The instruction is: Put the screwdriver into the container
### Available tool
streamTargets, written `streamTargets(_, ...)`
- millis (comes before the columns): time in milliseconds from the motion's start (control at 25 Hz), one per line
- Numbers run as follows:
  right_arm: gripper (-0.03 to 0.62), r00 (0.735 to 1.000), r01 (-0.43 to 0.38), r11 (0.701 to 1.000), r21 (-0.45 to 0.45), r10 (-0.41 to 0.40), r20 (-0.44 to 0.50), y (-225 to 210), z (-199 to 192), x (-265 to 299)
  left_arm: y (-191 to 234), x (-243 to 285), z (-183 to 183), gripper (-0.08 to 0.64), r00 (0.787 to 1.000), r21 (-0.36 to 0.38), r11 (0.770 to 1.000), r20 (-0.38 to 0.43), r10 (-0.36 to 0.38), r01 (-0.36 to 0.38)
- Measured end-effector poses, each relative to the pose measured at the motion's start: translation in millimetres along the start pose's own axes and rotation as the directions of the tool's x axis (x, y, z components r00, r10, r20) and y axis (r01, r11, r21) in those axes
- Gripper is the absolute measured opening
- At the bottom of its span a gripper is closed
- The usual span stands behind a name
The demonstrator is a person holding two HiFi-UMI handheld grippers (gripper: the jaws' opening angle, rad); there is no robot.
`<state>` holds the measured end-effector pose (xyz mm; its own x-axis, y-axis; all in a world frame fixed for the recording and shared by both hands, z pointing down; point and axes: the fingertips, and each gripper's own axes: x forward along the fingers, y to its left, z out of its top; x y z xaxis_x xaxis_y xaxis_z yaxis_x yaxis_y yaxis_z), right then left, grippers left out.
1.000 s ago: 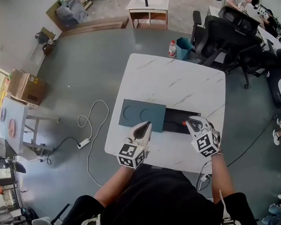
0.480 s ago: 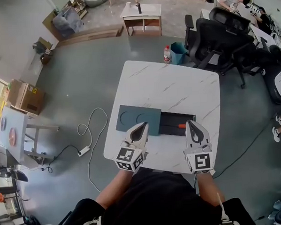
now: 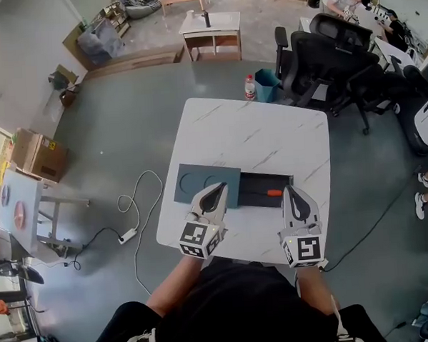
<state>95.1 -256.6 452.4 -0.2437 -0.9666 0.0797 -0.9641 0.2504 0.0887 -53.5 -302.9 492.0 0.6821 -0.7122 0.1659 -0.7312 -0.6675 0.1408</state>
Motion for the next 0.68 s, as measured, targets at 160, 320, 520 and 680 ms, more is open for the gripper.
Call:
streamTargets(160,0.006,1.0,-0.002,1.0,-0.005,0.002,0.016,-1,5,-2,-6,-1,2,0.009,1.0,0.005,1.0,0.004,-0.008,0.008)
streamTargets(320,0.006,1.0,-0.004,1.0,-0.031,0.005,0.021,2,10,-3,-7,-3,3,0.009,1.0,0.01,1.0,0.002,-0.01,0.01)
streamTargets(520,0.006,1.0,0.005,0.999,-0.04,-0.005,0.014,0,7,-1,-6,-7,3,0.009,1.0,0.016,1.0,-0.001,-0.009,0.009)
streamTargets(680,0.006,1.0,0.02,0.999,-0.028,-0.019,0.011,1,1,-3,-2,-11,2,0.009,1.0,0.016,1.0,-0.001,-0.01,0.01)
